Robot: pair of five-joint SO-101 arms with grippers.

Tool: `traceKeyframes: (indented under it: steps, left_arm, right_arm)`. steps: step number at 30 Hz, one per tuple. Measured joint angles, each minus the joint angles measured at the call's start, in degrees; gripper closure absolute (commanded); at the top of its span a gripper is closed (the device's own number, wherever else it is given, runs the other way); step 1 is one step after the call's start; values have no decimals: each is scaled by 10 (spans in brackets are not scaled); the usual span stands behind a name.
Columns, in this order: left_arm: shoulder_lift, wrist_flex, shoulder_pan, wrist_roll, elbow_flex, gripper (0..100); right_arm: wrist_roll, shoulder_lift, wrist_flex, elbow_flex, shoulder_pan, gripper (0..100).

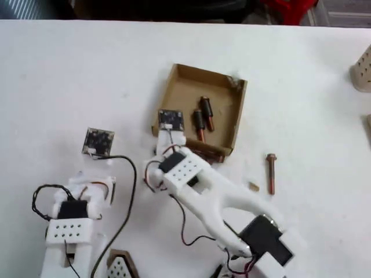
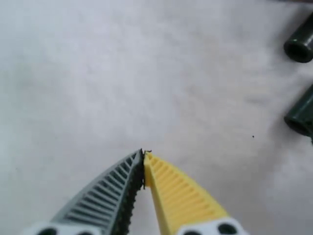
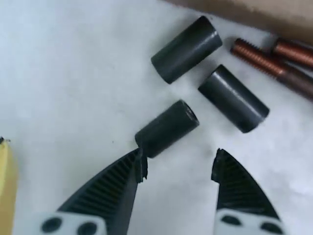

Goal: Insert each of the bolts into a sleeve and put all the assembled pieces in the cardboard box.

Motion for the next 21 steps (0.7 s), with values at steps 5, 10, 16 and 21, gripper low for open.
traceKeyframes:
  steps: [5,10,16,21]
  left_arm:
    - [0,0,0,0,0,976]
    - [0,0,0,0,0,976]
    - [0,0,0,0,0,976]
    - [0,0,0,0,0,976]
  right_arm:
    - [-6,10,-19,-28,-2,804]
    - [-40,40,-59,-28,15,804]
    - [-56,67,-61,-29,17,805]
    - [-56,68,-61,-30,17,892]
